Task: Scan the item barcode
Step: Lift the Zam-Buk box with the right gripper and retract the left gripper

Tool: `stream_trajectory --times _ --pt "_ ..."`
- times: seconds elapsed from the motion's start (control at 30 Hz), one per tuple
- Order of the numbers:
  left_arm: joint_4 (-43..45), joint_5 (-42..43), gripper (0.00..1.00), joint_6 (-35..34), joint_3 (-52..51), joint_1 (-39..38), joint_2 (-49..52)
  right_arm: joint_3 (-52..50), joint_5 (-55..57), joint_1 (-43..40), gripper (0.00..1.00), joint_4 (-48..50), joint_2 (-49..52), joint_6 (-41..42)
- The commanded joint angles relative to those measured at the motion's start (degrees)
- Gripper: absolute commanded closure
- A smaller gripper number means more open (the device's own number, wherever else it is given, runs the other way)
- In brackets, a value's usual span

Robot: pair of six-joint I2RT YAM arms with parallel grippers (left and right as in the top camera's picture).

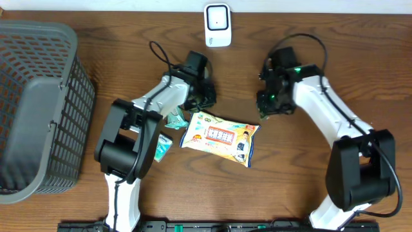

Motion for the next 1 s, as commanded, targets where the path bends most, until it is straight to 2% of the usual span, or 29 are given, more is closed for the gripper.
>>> stream_trajectory --times 0.0,0.33,0.4,0.47,0.5,0.63,0.67,0.77,0.97 --pt "-0.98 -3.39 0.92 2.54 -1.95 0.09 0.57 0.44 15.45 3.48 0.99 -1.84 0.87 -3.78" --pt "-1.75 -3.37 0.91 3.54 -1.95 0.09 0.57 0.44 13.2 3.06 0.98 0.35 7.54 -5.73" --pt "-1.9 -3.37 0.87 3.56 -1.95 0.09 0.17 0.44 12.46 3.04 0.97 0.57 8.83 -5.7" --pt "-1.99 -3.41 0.86 3.74 -1.95 0.11 -0.96 0.44 12.09 3.02 0.98 0.55 9.25 -5.68" --pt "-2.03 -3.96 0.86 4.02 -1.92 0.13 -2.78 0.44 11.74 2.75 0.94 0.68 9.25 -5.66" --pt "-4.09 -7.41 0.83 5.11 -1.92 0.07 -9.07 0.46 9.6 1.4 0.68 0.68 9.25 -5.68" --pt "-5.16 -8.46 0.78 5.09 -1.95 0.09 -10.8 0.55 8.92 1.05 0.64 0.68 9.22 -5.68" --pt "-7.93 -10.62 0.76 5.16 -1.95 0.09 -14.01 3.63 2.67 -0.39 0.63 -1.53 9.05 -5.73" --pt "-8.48 -10.67 0.76 5.31 -1.95 0.09 -14.01 9.27 1.49 -0.74 0.62 -7.58 7.63 -5.73"
